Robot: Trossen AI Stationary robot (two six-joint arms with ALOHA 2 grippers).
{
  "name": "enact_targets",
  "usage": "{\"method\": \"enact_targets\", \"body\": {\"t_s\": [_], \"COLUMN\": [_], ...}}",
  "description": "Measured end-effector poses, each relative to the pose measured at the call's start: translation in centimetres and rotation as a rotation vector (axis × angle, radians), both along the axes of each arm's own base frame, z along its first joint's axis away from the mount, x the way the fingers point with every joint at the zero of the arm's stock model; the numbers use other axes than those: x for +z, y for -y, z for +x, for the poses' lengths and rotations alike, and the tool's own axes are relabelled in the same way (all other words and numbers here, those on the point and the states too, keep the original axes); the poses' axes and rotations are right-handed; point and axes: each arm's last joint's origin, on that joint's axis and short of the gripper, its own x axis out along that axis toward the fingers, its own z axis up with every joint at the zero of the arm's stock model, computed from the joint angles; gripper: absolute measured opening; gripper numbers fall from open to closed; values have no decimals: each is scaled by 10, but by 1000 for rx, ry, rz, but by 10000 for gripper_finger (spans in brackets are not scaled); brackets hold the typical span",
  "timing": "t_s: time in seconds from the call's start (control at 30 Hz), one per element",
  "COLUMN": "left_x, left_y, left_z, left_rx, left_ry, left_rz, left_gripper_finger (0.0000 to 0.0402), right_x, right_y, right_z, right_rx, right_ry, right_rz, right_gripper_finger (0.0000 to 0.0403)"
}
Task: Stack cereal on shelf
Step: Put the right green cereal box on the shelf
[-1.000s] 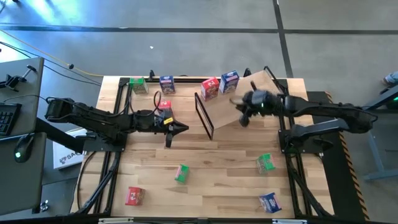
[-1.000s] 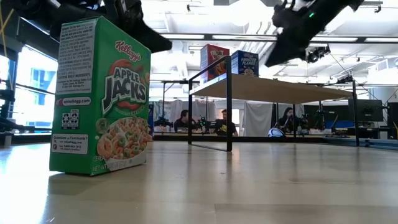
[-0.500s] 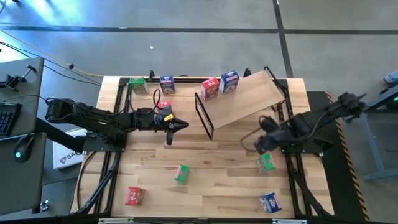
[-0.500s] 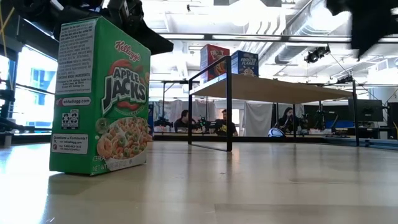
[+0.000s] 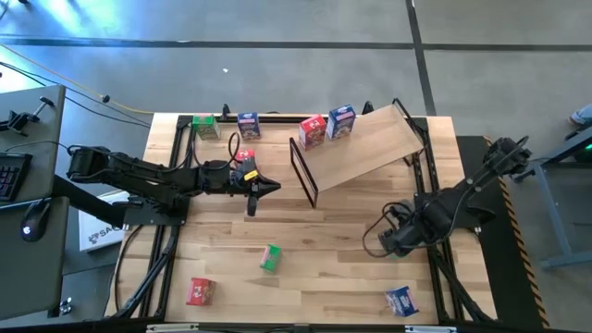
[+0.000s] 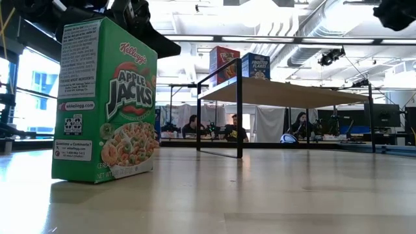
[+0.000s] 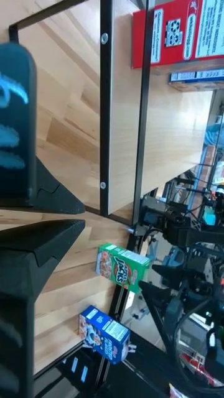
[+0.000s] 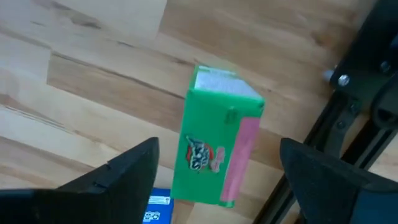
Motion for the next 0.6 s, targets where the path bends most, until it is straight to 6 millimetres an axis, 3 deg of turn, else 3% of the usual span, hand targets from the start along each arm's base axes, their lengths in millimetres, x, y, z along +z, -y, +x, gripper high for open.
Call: {"method": "enact_targets", "body": {"t_s": [0.23, 0.6], "left_x": [0, 0], "left_y": [0, 6], "left_z": [0, 0], "left_rx": [-5, -28], "left_ry": [-1, -1], "left_rz": [-2, -2], "left_gripper_finger": [19, 19], "right_x": [-10, -20], "right_y": [-12, -16], "right_z": [2, 15], "right_rx": [-53, 12], "right_ry": [-37, -26], "right_rz": [-29, -44], "right_gripper_finger": [300, 184]}}
